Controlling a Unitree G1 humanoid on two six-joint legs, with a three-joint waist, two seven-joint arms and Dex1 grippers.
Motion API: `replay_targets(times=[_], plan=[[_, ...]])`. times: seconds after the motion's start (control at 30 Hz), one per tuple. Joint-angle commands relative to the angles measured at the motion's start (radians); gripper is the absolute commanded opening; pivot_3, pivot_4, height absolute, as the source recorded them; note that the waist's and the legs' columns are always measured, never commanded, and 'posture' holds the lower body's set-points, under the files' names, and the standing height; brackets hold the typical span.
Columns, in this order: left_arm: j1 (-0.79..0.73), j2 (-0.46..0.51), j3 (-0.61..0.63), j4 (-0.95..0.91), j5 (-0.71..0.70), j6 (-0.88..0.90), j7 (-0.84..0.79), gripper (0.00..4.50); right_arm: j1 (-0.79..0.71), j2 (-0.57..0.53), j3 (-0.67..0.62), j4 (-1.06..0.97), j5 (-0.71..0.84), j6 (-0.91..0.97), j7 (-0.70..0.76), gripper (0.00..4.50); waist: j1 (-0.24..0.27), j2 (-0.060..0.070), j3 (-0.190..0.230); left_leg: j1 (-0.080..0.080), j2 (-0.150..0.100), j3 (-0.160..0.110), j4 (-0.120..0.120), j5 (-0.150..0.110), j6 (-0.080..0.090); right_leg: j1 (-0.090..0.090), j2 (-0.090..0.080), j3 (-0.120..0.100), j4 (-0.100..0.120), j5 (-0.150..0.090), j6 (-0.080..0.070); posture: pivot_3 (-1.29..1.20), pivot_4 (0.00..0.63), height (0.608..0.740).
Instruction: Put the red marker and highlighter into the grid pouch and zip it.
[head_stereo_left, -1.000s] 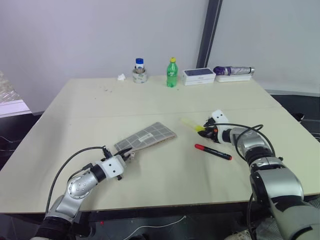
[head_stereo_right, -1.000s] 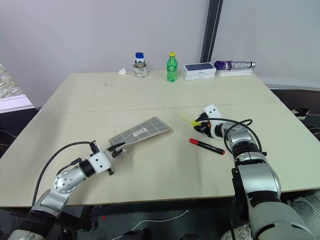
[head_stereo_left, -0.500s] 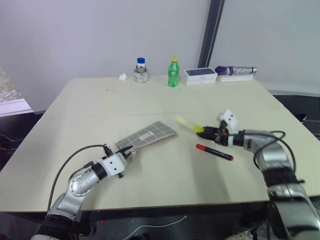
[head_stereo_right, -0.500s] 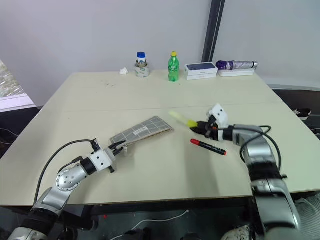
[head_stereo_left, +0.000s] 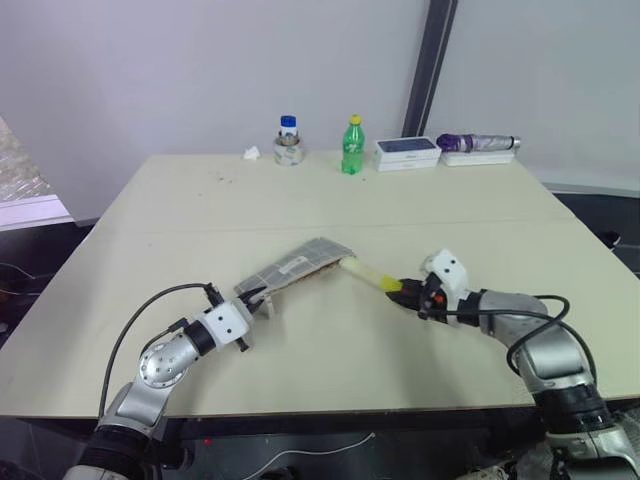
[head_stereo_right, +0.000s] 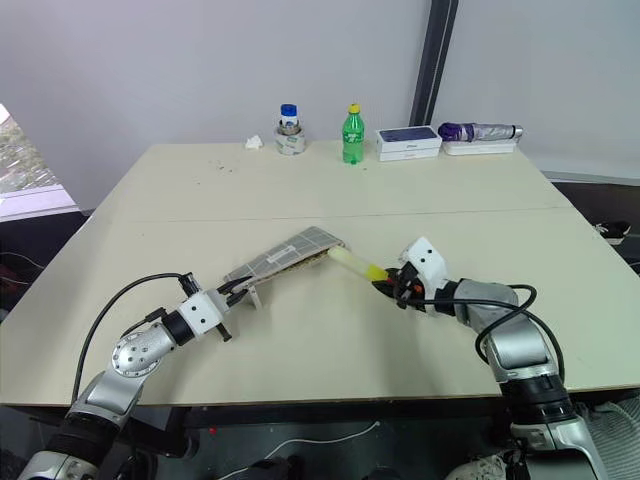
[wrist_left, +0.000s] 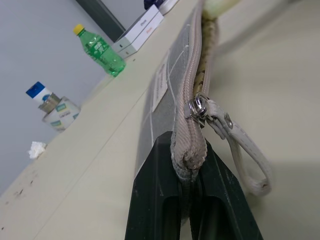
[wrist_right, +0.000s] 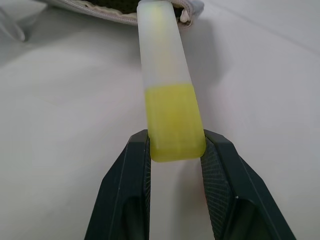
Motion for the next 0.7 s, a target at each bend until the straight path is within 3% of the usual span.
replay_targets(times=[0.03, 0.33, 0.43, 0.7], plan=[[-0.020, 0.006, 0.012, -0.041, -0.011, -0.003, -0.008, 0.00, -0.024, 0.006, 0.023, 0.005, -0.003, -0.027, 0.000, 0.86, -0.001, 0.000, 0.000, 0.000, 0.000, 0.000, 0.000, 0.000, 0.000, 0.000, 0.000, 0.000, 0.000, 0.000, 0.000, 0.00, 0.150, 0.740], [-0.016, 0.024, 0.000, -0.049, 0.013, -0.018, -0.030, 0.00, -0.073, 0.027, 0.149, -0.019, -0.060, -0.051, 0.006, 0.86, -0.004, 0.000, 0.000, 0.000, 0.000, 0.000, 0.000, 0.000, 0.000, 0.000, 0.000, 0.000, 0.000, 0.000, 0.000, 0.00, 0.150, 0.740], [-0.028, 0.032, -0.012, -0.055, -0.004, -0.025, -0.072, 0.00, -0.128, 0.035, 0.255, 0.009, -0.160, -0.122, 0.003, 0.86, -0.004, 0.000, 0.000, 0.000, 0.000, 0.000, 0.000, 0.000, 0.000, 0.000, 0.000, 0.000, 0.000, 0.000, 0.000, 0.00, 0.150, 0.740], [-0.053, 0.062, -0.005, -0.063, -0.115, -0.020, -0.215, 0.00, -0.251, 0.166, 0.390, 0.024, -0.226, -0.173, 0.015, 0.86, -0.005, 0.000, 0.000, 0.000, 0.000, 0.000, 0.000, 0.000, 0.000, -0.001, 0.001, 0.000, 0.000, 0.000, 0.000, 0.00, 0.150, 0.740]])
